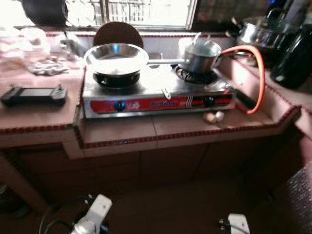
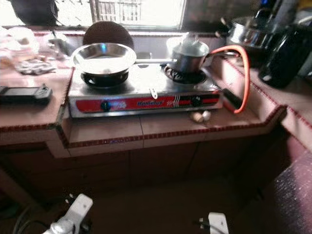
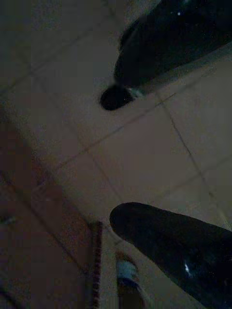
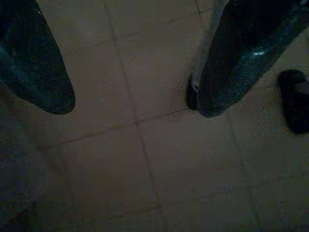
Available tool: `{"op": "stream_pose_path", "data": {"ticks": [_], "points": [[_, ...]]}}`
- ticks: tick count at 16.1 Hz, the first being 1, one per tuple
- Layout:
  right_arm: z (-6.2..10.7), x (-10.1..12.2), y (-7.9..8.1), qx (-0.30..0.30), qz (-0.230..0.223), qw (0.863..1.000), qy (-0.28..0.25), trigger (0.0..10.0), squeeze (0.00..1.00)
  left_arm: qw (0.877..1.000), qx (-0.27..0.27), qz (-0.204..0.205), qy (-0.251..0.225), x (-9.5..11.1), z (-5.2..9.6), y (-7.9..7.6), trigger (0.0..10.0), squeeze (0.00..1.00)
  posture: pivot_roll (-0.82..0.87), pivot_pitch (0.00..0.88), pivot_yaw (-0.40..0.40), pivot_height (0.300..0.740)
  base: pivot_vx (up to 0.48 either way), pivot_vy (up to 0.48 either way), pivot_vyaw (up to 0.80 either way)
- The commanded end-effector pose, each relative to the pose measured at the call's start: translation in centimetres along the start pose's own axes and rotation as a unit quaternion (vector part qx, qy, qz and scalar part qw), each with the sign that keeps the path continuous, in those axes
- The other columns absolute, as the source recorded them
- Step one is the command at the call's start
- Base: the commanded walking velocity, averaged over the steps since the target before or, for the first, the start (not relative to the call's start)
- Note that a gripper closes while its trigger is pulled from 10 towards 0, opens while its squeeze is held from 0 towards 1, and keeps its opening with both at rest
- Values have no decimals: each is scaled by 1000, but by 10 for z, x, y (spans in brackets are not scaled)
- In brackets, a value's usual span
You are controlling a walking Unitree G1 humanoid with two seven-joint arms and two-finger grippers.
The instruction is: Kitchen organization
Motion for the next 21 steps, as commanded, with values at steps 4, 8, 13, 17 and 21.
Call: {"op": "stream_pose_path", "data": {"ticks": [4,8,13,17,21], "points": [[1,-5,-7,-7,1,1000,7,10000,0,1000,-17,-10,4,-2,0,-10,10000,0,118,0,-64,740,-310,0,0],[2,-9,-8,-8,-1,1000,10,10000,0,1000,-15,-7,4,-2,0,-9,10000,0,121,0,-64,740,-302,0,0],[2,-7,-7,-8,-8,1000,8,10000,0,1000,-5,17,3,-2,0,-9,10000,0,125,0,-67,740,-166,0,0],[1,-3,-8,-10,-19,1000,3,10000,0,999,-4,33,2,-1,0,-10,10000,0,123,0,-63,740,0,0,0],[1,-3,-10,-12,-25,1000,4,10000,0,999,-9,45,0,-1,0,-12,10000,0,119,0,-64,740,0,0,0]]}}
Point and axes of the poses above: a point about 5 cm out from each wrist's last joint towards the gripper, its own z axis pointing back from the gripper into the wrist, its own x axis along the axis of the wrist's last joint, y = z × x, the point moved 2 cm from there along -z, pointing out of the wrist towards the gripper, and after that the axes turned 8 degrees about -z, right-handed, at the moved point
